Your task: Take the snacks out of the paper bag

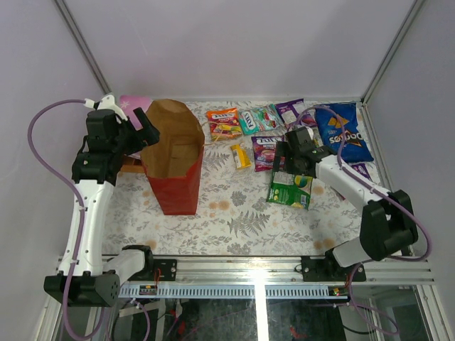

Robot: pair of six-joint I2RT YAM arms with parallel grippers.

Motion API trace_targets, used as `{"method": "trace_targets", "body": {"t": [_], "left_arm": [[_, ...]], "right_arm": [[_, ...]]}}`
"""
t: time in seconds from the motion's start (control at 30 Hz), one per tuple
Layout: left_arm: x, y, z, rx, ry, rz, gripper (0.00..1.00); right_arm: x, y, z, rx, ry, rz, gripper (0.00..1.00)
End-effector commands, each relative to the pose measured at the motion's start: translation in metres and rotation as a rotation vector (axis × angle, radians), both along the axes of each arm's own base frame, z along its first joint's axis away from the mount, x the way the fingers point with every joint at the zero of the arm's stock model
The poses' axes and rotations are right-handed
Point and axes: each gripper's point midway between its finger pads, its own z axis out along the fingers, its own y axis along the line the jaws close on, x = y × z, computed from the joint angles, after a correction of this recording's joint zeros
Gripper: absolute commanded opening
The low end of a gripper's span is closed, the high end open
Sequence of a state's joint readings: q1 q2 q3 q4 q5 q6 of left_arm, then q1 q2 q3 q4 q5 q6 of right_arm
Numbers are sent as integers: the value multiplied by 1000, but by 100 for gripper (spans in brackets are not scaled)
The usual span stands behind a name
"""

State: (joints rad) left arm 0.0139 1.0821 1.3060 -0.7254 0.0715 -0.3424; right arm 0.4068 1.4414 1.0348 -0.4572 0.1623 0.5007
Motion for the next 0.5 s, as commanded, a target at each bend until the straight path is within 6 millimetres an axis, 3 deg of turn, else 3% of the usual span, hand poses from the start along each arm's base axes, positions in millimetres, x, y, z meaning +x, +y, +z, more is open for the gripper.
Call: {"method": "trace_targets", "body": {"t": [0.0, 0.23, 0.47], "left_arm": [[1, 4, 22, 26, -85, 4, 100], [1, 4, 16, 21, -69, 3, 100], [-1, 3, 14, 19, -66, -1, 100]], "right_arm": [[11, -7, -12, -58, 6, -113, 95], [5, -15, -33, -117, 47, -120, 95], [1, 10, -53, -141, 106, -34, 99]]}}
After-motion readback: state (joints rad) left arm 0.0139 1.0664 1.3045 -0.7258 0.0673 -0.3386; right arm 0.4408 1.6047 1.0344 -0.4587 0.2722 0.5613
